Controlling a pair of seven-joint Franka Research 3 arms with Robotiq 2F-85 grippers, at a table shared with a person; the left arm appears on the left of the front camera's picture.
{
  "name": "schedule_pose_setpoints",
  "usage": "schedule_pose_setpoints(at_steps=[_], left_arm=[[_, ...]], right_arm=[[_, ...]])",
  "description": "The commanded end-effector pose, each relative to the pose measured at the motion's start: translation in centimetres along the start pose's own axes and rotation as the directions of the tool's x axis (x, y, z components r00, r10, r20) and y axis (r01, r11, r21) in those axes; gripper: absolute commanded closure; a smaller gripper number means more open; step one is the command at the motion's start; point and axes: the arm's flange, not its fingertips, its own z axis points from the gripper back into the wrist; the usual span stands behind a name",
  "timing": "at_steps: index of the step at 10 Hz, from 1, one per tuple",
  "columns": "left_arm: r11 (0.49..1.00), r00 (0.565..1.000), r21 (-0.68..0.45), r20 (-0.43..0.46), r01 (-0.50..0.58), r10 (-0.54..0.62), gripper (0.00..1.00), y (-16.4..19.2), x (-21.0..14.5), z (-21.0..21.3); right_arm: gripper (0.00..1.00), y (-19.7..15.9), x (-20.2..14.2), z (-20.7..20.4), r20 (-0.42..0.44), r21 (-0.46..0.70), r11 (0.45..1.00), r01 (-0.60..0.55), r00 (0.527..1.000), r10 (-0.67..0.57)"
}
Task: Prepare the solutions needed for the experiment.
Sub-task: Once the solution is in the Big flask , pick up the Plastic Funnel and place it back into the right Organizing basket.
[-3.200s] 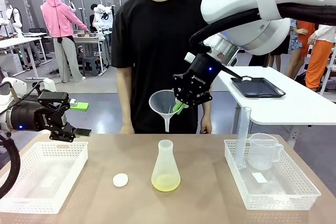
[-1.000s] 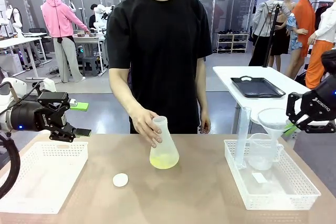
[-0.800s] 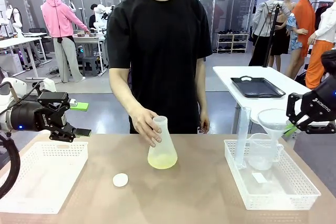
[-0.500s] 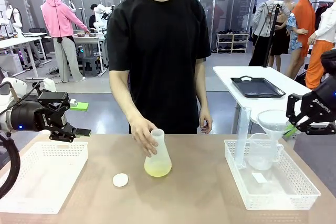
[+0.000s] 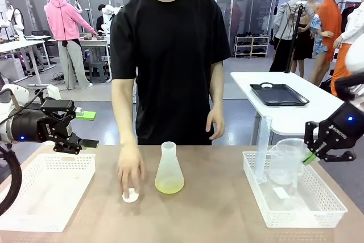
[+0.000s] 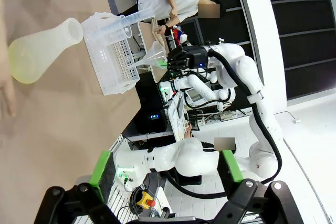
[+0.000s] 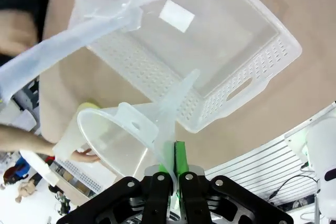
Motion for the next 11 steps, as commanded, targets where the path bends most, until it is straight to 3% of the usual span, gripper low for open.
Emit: schedule_pose_setpoints(at_steps=[1,3,6,8,10,11], left_arm=[[1.0,1.0,-0.018,-0.001,0.001,-0.001,0.0,-0.1,0.1,0.0],[1.0,1.0,-0.018,-0.001,0.001,-0.001,0.0,-0.1,0.1,0.0],[1.0,1.0,-0.018,-0.001,0.001,-0.001,0.0,-0.1,0.1,0.0],[1.0,1.0,-0.018,-0.001,0.001,-0.001,0.0,-0.1,0.1,0.0],[1.0,1.0,-0.018,-0.001,0.001,-0.001,0.0,-0.1,0.1,0.0],[1.0,1.0,-0.018,-0.001,0.001,-0.001,0.0,-0.1,0.1,0.0]], right_arm=[[0.97,1.8,1.2,-1.2,0.004,-0.074,0.992,0.103,0.995,-0.103],[0.97,2.5,2.7,-3.4,-0.058,-0.151,0.976,0.154,0.985,-0.165],[0.97,3.5,4.0,-5.4,-0.042,-0.205,0.961,0.187,0.979,-0.2],[0.88,3.9,5.1,-6.5,-0.03,-0.217,0.951,0.221,0.972,-0.232],[0.69,4.0,5.8,-6.9,-0.027,-0.219,0.946,0.239,0.968,-0.251],[0.66,4.0,6.0,-7.0,-0.019,-0.211,0.946,0.245,0.967,-0.255]])
